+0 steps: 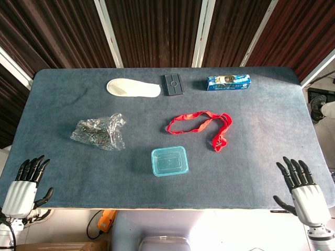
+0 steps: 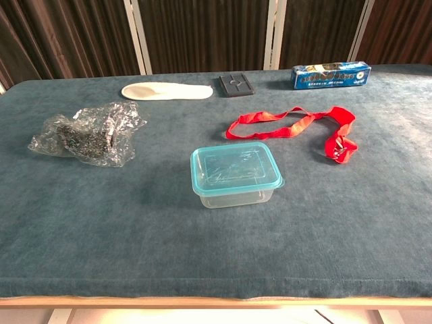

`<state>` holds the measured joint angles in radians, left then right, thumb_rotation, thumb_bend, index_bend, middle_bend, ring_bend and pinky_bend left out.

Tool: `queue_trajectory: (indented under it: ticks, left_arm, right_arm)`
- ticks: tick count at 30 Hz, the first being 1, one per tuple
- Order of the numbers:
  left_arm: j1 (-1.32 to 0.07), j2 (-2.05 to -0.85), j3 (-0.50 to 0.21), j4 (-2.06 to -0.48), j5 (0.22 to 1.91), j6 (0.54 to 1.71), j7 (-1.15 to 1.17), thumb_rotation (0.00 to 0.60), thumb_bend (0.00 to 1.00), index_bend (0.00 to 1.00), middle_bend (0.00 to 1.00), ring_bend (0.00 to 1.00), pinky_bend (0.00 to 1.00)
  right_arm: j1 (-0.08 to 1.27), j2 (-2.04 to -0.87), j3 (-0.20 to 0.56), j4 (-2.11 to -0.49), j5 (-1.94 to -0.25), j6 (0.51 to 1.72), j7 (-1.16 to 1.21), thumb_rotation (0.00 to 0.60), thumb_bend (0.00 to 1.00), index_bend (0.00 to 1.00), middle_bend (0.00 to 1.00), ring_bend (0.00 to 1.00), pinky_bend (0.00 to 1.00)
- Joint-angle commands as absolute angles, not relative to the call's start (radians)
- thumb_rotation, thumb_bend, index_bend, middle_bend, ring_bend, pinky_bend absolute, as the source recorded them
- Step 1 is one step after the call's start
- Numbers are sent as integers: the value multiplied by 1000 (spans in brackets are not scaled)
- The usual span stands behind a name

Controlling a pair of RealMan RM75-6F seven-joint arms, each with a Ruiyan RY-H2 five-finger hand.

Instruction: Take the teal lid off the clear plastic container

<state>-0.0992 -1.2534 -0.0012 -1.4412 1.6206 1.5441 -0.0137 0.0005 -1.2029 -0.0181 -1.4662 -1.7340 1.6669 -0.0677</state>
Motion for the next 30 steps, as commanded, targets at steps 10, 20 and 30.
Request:
queue_trajectory:
  ticks: [10, 20, 30]
  left_arm:
    - [-277, -1359, 96, -1397, 1845, 1407, -458, 600, 234, 0, 0, 0, 0]
    - [-453, -1608, 3, -1404, 1809, 1202, -342, 600, 221, 0, 0, 0, 0]
    - [-545, -1870, -127, -1235, 1644, 1105, -121, 600, 218, 0, 0, 0, 0]
  right_arm:
    - [13, -1215, -31, -1477, -1748, 1632, -97, 600, 278, 0, 0, 0, 0]
    - [8, -1202, -25, -1502, -1721, 1624, -108, 600, 278, 0, 0, 0, 0]
    - [-3, -1152, -26, -1548, -1670, 1598, -86, 600, 278, 0, 0, 0, 0]
